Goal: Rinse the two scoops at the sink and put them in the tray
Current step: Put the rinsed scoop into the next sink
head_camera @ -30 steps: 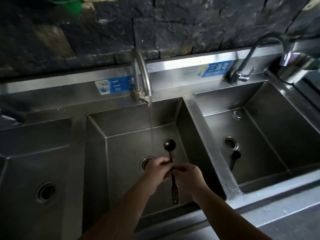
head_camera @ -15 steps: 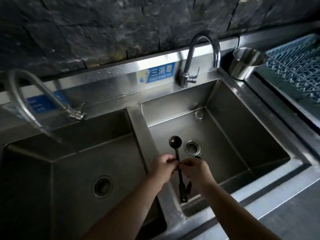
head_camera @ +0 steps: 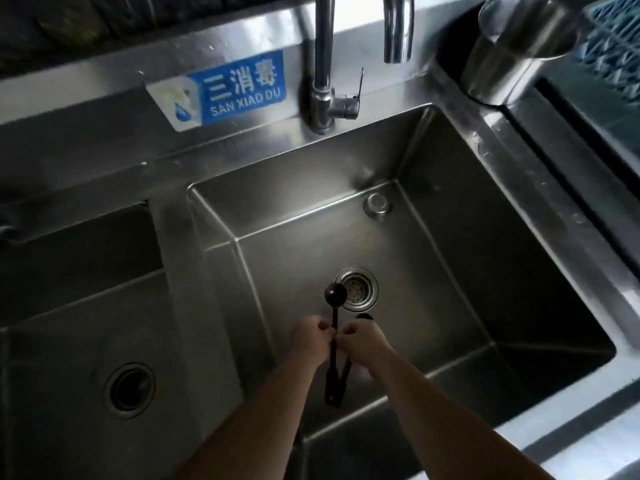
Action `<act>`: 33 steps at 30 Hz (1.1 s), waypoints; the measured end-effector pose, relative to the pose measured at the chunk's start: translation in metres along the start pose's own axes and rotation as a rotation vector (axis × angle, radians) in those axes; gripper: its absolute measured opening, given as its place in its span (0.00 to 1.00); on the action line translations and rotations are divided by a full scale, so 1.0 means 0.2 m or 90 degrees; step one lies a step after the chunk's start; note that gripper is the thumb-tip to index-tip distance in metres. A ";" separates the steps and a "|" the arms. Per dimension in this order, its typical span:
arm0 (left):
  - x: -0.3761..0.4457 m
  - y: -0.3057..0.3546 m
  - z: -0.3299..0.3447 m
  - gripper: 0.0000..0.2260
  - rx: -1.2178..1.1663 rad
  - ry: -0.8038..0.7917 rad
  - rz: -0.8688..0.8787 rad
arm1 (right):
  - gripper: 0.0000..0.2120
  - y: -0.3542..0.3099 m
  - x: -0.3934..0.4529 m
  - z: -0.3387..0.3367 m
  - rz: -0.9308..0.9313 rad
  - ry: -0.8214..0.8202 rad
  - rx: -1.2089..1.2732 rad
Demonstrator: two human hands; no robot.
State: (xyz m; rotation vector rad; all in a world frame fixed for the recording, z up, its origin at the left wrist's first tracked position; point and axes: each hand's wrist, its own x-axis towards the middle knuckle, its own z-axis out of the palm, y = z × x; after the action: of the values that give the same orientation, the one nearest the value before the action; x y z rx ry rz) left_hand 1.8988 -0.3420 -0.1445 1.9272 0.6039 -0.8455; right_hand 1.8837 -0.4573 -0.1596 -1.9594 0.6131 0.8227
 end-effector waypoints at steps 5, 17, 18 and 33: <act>0.15 -0.11 0.10 0.06 -0.003 0.042 -0.076 | 0.18 0.11 0.21 0.08 -0.007 -0.063 -0.091; 0.39 -0.31 0.19 0.07 0.055 0.096 -0.172 | 0.10 0.19 0.40 0.23 0.085 -0.053 -0.172; 0.39 -0.31 0.19 0.06 0.058 0.101 -0.174 | 0.10 0.19 0.40 0.23 0.089 -0.048 -0.177; -0.12 0.09 -0.25 0.18 0.424 0.125 0.282 | 0.19 -0.27 -0.09 -0.10 -0.187 0.003 -0.310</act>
State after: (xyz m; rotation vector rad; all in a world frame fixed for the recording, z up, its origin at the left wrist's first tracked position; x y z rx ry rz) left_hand 1.9111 -0.3069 -0.0983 2.6327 -0.0313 -0.6105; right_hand 1.9144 -0.4469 -0.1091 -2.4155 0.1187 0.8329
